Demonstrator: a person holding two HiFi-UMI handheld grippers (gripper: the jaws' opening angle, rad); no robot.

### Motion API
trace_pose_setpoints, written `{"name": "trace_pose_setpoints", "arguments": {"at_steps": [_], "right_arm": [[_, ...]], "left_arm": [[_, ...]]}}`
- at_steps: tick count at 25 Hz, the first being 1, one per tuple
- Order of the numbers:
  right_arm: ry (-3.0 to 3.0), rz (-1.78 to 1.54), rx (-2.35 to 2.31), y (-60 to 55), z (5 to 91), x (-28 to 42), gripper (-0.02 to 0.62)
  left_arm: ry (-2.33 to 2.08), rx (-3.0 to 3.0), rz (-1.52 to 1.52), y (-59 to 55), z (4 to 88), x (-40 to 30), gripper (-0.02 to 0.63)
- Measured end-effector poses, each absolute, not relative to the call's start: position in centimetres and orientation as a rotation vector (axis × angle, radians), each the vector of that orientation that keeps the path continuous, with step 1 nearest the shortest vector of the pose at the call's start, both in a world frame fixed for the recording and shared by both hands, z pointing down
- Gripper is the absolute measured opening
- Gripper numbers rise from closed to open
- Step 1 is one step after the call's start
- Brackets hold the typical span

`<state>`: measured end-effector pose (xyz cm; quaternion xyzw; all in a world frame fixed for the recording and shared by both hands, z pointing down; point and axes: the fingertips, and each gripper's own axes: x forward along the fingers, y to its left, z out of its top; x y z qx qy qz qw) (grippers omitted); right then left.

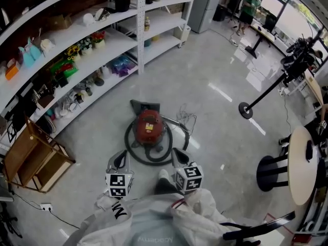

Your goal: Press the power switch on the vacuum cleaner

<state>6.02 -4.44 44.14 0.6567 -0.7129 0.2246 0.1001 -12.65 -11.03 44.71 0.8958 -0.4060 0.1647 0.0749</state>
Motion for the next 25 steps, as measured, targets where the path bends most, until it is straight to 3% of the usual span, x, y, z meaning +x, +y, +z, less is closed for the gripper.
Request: {"name": "trace_pose_setpoints", "arguments": {"at_steps": [16, 25], "right_arm": [[-2.063, 0.673, 1.995, 3.7, 44.8, -2.4, 0.0], [-2.025, 0.684, 2.037, 6.1, 44.0, -3.9, 0.0]], "left_arm": [[-1.148, 2.706, 0.53, -3.6, 45.8, -20.5, 0.0], [-1.1, 2.716, 0.539, -1.5, 45.8, -21.8, 0.0]]}}
